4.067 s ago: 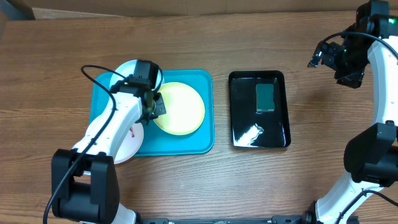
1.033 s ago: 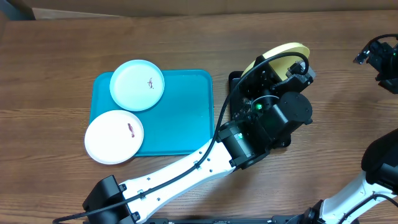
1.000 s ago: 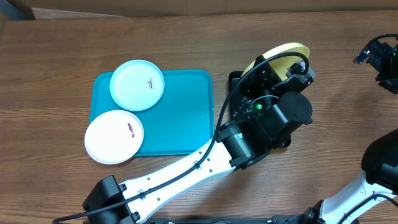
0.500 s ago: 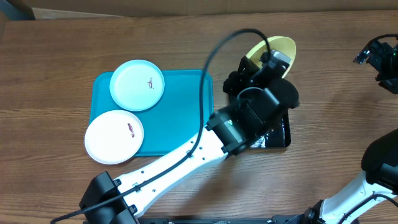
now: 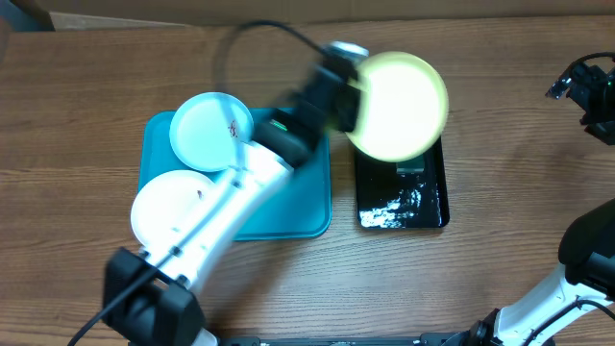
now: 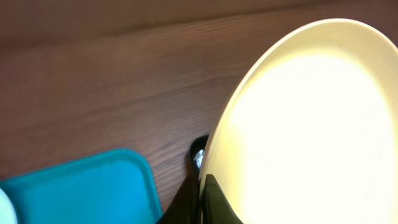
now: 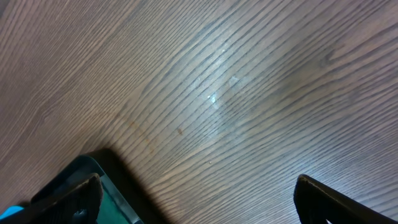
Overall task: Clean dirty plates on tray and stack at the side
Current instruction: 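Swing the yellow plate left and lower it onto the table, then open the left gripper and release the yellow plate on the table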
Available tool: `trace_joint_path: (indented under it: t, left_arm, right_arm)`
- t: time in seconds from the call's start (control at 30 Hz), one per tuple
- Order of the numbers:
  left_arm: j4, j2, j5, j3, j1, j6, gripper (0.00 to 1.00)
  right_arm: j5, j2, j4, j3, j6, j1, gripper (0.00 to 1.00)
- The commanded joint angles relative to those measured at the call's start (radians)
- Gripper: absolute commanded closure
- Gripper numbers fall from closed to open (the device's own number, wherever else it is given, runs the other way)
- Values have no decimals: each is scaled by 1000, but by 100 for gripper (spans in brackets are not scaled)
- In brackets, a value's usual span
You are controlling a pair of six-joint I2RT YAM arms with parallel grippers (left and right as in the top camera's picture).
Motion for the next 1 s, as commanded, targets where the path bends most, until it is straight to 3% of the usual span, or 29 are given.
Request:
trace_joint_path:
  t: [0.0,0.1,0.2,0.47,0.73,0.97]
  left_arm:
    - [-26,-21,472,18,275,-169,96]
    - [-118,-21,585,18,539,-168,96]
    - [-213,-21,575,18,727,-166,96]
    - [-322,-21,340,-39,1151,-151,96]
    - [-142,-21,135,-230,1315,-161,96]
    - [-30,-10,93,-314,1346,-175,96]
  right_arm:
    - [2,-7,3,16,0,0,0]
    - [2,-7,3,16,0,0,0]
    - [2,-7,3,16,0,0,0]
    - [2,-7,3,16,0,0,0]
    - [2,-7,3,16,0,0,0]
    - [2,-7,3,16,0,0,0]
